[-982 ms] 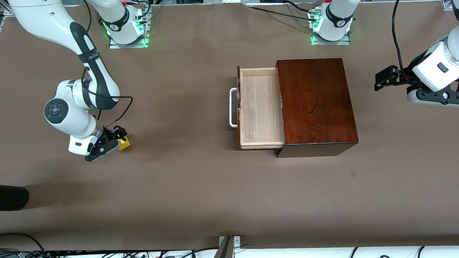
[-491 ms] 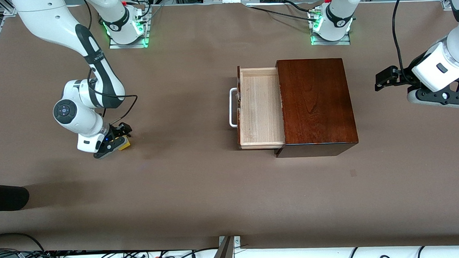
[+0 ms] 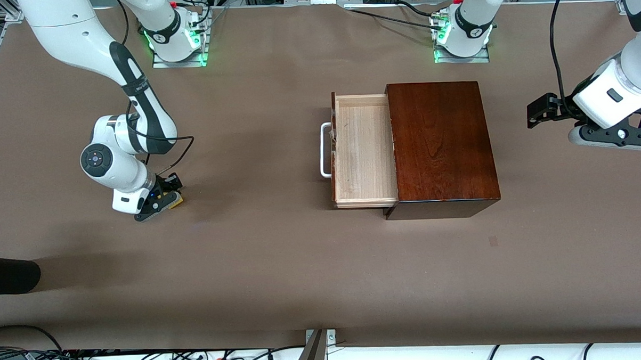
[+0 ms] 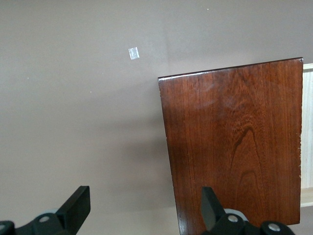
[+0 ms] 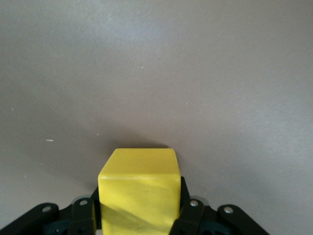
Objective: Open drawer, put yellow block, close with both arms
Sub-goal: 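Lower the right gripper onto the yellow cube and close it, then carry the yellow cube with the right gripper over the open drawer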
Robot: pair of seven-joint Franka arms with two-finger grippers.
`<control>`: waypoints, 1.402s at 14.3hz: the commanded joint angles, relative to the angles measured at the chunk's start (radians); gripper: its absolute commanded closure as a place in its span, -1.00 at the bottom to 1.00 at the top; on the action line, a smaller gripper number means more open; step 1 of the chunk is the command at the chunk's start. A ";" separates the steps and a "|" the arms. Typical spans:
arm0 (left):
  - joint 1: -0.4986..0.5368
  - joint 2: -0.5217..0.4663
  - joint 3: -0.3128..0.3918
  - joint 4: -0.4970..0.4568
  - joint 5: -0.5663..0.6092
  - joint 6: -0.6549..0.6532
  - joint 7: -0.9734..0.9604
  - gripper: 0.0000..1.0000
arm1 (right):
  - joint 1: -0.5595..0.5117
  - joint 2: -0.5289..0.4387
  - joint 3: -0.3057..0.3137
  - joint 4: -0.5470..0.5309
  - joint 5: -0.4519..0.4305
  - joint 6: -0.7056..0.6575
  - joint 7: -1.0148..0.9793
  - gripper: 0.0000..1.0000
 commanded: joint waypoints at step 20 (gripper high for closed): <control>-0.002 -0.019 -0.002 -0.008 0.021 0.013 -0.034 -1.00 | 0.499 -0.049 0.014 0.636 0.222 -0.732 1.798 0.45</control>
